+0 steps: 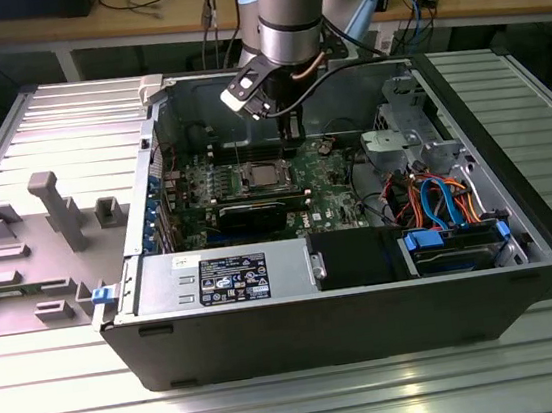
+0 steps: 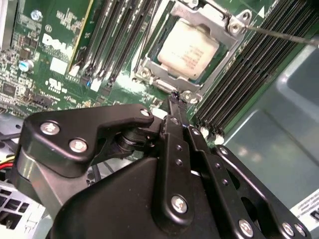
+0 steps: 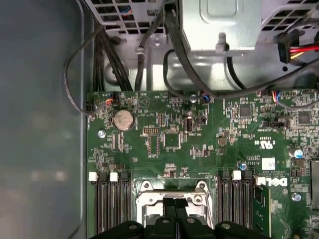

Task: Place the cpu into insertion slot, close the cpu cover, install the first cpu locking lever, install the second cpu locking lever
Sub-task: 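Close the cpu cover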

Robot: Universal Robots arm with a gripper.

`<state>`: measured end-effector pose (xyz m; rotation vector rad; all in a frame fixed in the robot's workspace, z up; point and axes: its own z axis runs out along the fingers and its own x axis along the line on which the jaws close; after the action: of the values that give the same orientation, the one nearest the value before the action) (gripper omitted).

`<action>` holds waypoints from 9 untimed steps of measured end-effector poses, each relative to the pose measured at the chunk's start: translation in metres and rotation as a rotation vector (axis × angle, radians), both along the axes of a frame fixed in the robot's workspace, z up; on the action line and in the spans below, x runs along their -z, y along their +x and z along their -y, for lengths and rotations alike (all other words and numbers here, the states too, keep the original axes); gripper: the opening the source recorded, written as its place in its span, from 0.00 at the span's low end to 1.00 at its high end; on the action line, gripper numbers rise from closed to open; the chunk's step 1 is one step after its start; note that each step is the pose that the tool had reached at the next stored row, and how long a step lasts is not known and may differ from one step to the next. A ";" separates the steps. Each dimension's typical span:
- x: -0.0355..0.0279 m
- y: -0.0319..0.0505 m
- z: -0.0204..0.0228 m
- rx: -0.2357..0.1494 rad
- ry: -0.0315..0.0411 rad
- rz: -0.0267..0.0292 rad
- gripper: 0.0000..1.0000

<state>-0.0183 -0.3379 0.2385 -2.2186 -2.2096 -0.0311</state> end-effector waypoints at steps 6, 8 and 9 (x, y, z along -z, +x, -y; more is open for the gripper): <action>0.0057 -0.0196 0.0000 -0.002 0.0000 0.0000 0.11; 0.0074 -0.0249 0.0000 -0.003 0.0000 0.0000 0.11; 0.0080 -0.0274 0.0001 -0.003 -0.0001 -0.0001 0.11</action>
<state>-0.0456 -0.3379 0.2305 -2.2152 -2.2129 -0.0309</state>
